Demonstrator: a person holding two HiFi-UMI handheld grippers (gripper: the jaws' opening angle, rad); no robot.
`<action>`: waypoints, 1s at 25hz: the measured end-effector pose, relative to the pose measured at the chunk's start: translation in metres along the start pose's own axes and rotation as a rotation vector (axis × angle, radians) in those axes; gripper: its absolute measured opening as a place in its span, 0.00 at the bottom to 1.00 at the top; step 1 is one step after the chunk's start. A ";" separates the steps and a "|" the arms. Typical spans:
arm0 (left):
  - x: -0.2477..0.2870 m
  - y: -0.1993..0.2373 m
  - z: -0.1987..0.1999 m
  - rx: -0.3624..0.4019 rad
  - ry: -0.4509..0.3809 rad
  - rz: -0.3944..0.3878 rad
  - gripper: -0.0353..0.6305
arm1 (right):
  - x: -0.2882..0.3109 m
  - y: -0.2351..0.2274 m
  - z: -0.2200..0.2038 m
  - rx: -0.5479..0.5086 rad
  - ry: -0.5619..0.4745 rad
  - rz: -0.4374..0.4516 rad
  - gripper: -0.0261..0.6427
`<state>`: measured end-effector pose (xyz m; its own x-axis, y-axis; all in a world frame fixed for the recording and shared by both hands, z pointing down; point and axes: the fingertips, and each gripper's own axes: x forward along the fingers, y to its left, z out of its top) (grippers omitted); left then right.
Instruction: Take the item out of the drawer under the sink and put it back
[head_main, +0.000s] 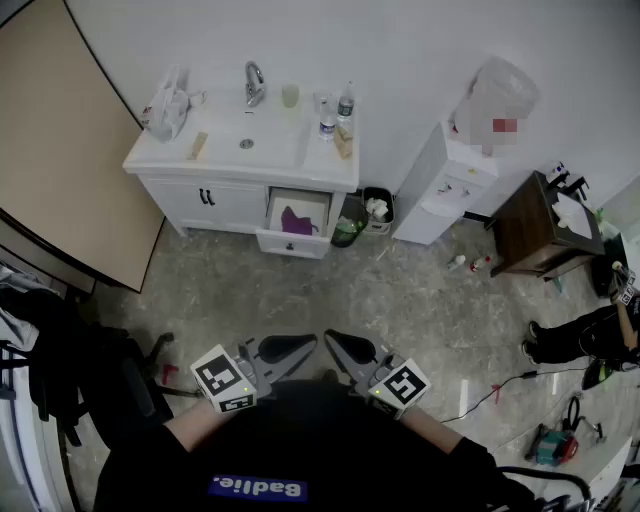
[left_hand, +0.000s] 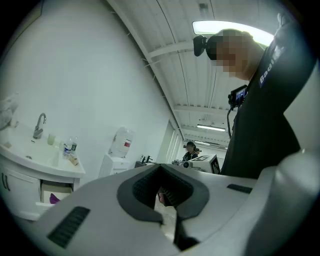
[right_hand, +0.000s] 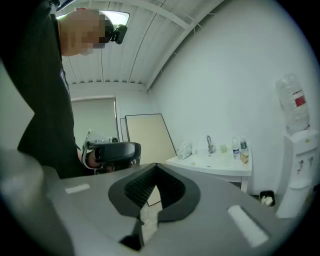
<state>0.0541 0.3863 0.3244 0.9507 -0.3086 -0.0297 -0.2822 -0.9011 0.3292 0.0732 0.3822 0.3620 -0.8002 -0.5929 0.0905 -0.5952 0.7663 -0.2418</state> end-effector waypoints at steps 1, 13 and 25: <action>0.000 -0.001 -0.001 0.000 0.000 -0.001 0.04 | -0.001 0.001 0.000 -0.003 -0.001 0.000 0.04; 0.007 -0.004 -0.003 -0.007 0.002 0.002 0.04 | -0.007 -0.002 -0.001 0.007 0.001 0.010 0.04; 0.044 -0.003 -0.004 0.007 -0.024 0.084 0.04 | -0.033 -0.041 0.003 0.009 -0.003 0.047 0.04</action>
<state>0.0975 0.3764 0.3263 0.9203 -0.3905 -0.0245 -0.3621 -0.8736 0.3252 0.1242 0.3696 0.3655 -0.8269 -0.5572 0.0759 -0.5563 0.7911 -0.2544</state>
